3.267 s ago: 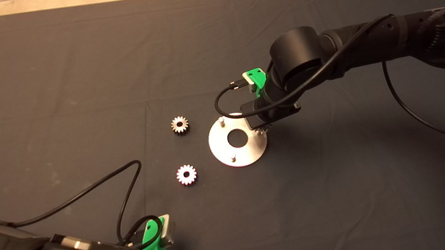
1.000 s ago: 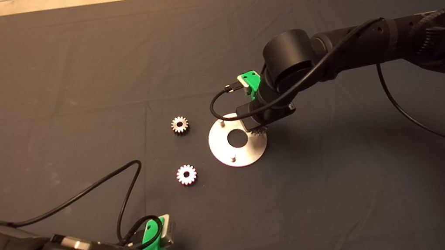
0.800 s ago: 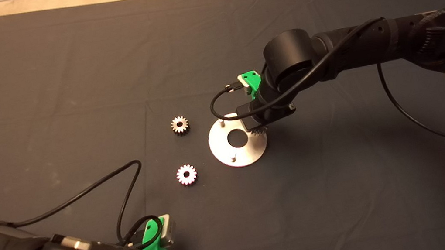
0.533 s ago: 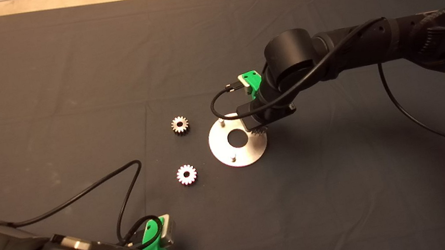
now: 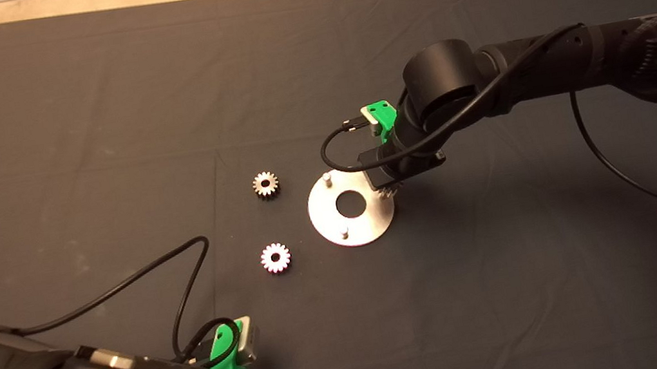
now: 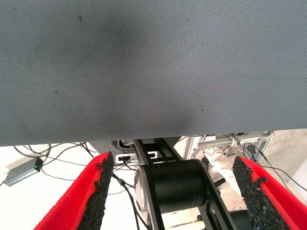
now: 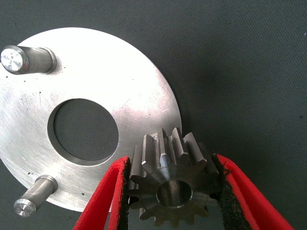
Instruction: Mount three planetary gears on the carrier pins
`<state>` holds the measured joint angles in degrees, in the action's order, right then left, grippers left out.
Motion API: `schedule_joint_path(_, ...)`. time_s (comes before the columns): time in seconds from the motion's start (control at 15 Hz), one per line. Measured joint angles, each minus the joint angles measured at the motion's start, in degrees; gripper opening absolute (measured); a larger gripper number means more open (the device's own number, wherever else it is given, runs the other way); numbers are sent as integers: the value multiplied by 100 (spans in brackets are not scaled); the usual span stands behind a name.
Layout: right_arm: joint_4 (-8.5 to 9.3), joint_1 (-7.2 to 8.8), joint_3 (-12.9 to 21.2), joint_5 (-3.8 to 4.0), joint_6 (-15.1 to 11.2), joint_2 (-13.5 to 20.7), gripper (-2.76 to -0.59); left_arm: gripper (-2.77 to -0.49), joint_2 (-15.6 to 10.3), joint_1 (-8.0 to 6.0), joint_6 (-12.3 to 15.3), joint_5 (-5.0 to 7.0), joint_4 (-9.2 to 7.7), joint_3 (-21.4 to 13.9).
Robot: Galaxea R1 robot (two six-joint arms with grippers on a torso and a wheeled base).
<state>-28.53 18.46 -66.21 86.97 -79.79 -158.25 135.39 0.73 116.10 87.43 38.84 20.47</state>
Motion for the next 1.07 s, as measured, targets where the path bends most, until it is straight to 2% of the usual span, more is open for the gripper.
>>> schedule_joint_path(0.8, -2, -5, 22, 44, 0, -22, -231, -150, -2, 0, 0, 2, 0, 0)
schedule_joint_path(1.07, -5, -10, 22, 95, 0, -68, -231, -150, 0, 0, 0, 2, 0, 0)
